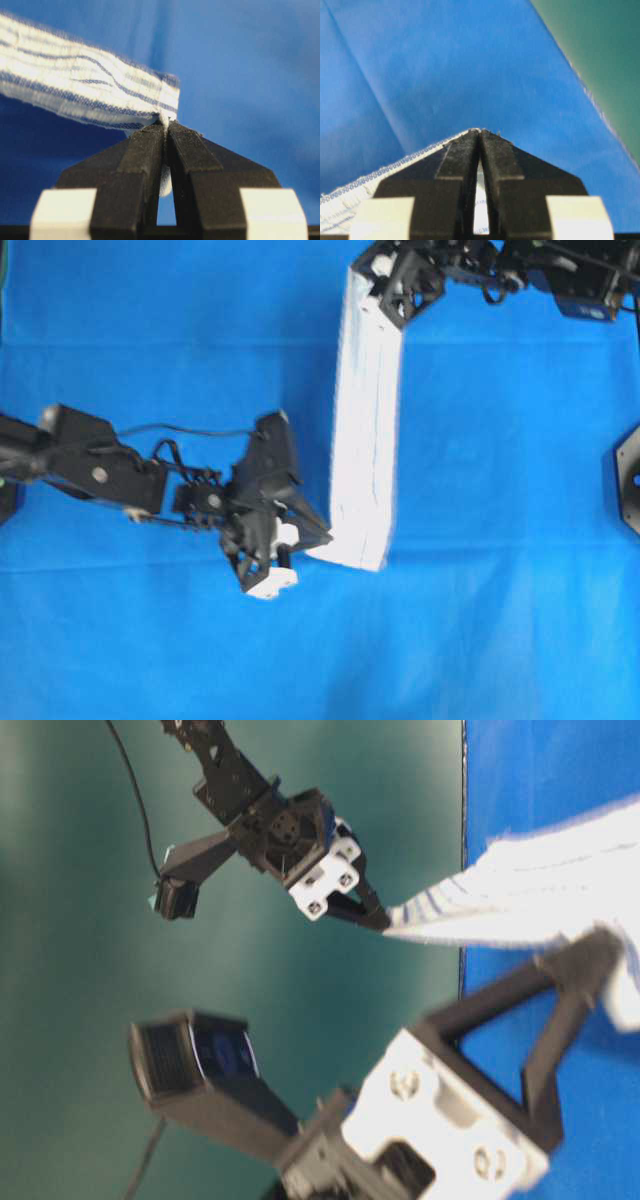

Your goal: Fold the blue towel.

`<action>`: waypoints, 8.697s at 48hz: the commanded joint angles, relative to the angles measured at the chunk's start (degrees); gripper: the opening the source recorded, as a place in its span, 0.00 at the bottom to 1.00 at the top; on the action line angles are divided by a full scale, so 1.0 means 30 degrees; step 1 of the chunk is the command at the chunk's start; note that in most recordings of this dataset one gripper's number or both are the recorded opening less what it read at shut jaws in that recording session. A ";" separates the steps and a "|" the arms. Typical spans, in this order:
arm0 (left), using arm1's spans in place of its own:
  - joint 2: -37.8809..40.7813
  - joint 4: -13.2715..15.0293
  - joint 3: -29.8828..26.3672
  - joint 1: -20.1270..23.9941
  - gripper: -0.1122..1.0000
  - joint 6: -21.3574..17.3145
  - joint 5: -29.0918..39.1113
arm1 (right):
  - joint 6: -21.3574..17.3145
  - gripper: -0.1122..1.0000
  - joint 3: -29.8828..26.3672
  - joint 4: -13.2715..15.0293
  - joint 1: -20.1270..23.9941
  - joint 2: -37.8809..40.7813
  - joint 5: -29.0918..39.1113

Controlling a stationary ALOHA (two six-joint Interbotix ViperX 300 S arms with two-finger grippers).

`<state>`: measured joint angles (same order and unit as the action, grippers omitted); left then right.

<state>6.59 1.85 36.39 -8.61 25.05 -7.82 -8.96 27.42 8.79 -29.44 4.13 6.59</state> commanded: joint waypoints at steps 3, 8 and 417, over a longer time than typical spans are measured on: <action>-0.0762 0.0029 0.0381 -0.0176 0.11 0.0088 -0.0557 | 0.0088 0.12 -0.0996 0.0029 0.0205 0.0146 -0.0146; -0.0674 0.0029 0.0352 -0.0176 0.11 0.0088 -0.0586 | 0.0088 0.12 -0.1113 0.0029 0.0264 0.0322 -0.0059; -1.9834 -0.0117 1.0137 0.3750 0.60 -0.9346 0.2725 | -0.0967 0.61 1.0400 -0.0615 0.9346 -1.8516 0.1787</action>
<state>-49.66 1.49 66.27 2.72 -2.99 0.26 -11.95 57.48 6.77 -1.49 -47.81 12.13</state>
